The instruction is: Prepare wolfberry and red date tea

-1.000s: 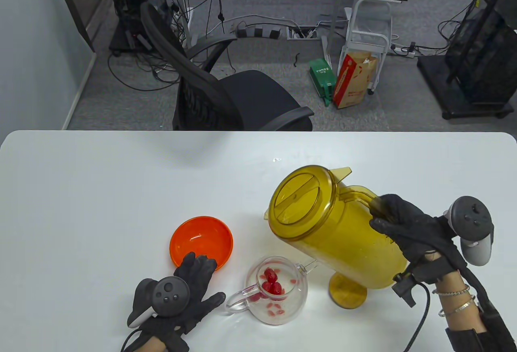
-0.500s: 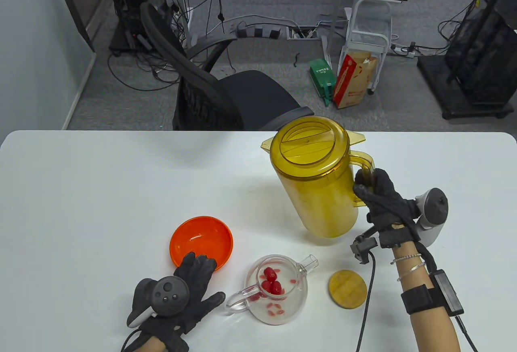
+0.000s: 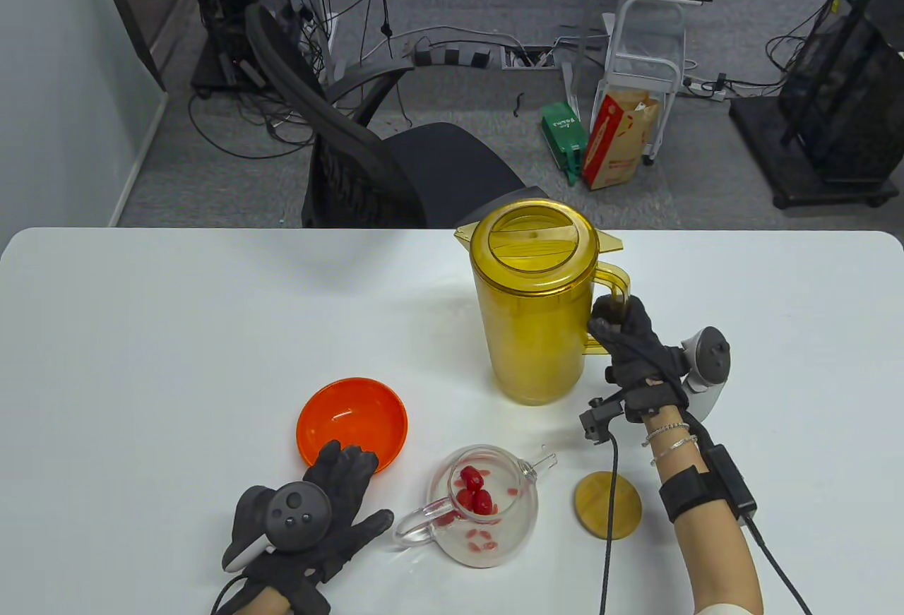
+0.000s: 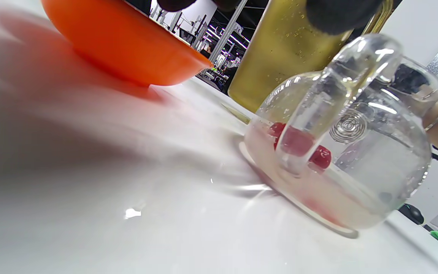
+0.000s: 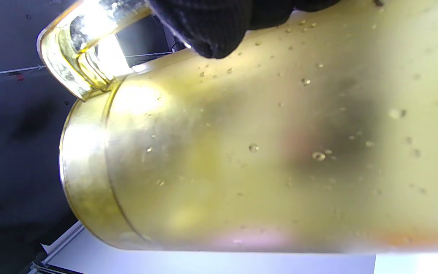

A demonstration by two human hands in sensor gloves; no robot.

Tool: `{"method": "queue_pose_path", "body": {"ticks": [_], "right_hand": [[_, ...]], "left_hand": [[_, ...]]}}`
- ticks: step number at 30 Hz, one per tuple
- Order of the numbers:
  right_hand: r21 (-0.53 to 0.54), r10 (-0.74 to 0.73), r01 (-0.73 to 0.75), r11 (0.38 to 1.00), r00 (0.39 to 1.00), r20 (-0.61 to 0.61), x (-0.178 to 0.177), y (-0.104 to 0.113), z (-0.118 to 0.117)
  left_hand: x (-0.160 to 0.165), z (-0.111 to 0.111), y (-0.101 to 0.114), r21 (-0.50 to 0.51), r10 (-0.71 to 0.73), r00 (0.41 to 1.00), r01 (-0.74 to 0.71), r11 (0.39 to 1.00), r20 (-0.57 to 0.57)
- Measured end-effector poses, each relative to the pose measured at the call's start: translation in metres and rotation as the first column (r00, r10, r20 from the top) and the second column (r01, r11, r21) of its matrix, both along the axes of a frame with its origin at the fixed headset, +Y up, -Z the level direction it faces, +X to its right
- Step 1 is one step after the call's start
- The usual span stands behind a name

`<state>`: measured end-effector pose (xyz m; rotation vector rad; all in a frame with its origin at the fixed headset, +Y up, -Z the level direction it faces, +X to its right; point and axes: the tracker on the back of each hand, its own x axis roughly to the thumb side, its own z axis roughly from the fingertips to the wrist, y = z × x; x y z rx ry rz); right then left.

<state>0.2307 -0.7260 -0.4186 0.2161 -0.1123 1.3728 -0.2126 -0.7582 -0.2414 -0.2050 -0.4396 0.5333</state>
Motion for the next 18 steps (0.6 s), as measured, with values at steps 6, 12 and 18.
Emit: {"method": "queue_pose_path", "body": {"ticks": [6, 12, 18], "right_hand": [[-0.022, 0.002, -0.002, 1.000, 1.000, 0.005, -0.001, -0.015, -0.001], [-0.046, -0.021, 0.023, 0.999, 0.999, 0.027, 0.006, -0.024, 0.002], [-0.076, -0.005, 0.010, 0.997, 0.998, 0.062, 0.016, -0.031, 0.008]], "left_hand": [[0.000, 0.000, 0.000, -0.002, 0.000, 1.000, 0.000, 1.000, -0.002], [0.001, 0.000, -0.001, -0.013, -0.005, 1.000, 0.005, 1.000, 0.006], [0.002, 0.000, -0.002, -0.014, -0.011, 1.000, 0.011, 1.000, 0.009]]}}
